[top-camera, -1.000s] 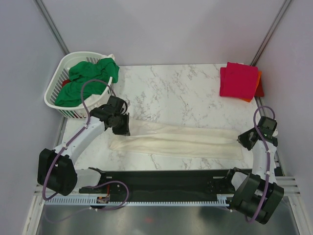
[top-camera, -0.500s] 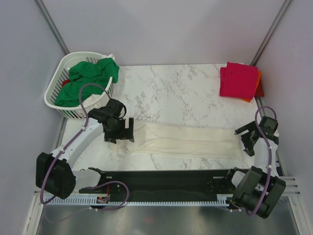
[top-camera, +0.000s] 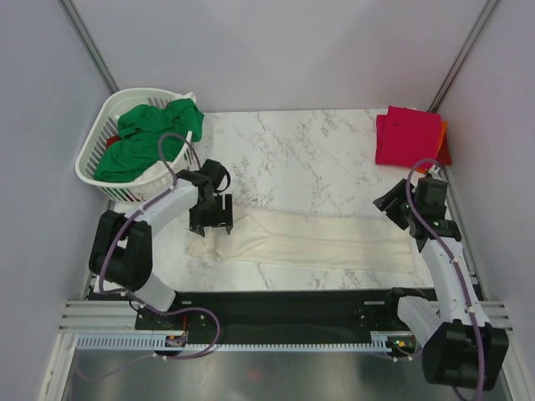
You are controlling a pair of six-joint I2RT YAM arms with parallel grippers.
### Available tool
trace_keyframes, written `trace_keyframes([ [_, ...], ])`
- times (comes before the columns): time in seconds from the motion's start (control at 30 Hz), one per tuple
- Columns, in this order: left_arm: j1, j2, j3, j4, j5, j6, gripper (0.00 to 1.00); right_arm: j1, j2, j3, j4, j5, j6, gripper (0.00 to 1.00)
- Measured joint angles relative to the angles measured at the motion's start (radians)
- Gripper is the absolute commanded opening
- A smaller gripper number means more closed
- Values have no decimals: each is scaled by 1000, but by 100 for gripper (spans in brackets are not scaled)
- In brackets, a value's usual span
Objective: Fold and stack the t-shirts
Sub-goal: Fold the tshirt
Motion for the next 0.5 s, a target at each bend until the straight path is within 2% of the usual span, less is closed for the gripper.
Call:
trace_keyframes([
  [0.03,0,26,2,11,-3,-6,80,53,32,27,10,6,-5,40],
  [0.13,0,102,4,44,-12,-24,77,145,102,53,63,20,-12,20],
  [0.3,0,220,58,46,-26,-43,73,295,222,31,113,53,-4,19],
  [0.5,-1,382,280,21,-51,-42,70,450,368,-18,148,95,8,22],
])
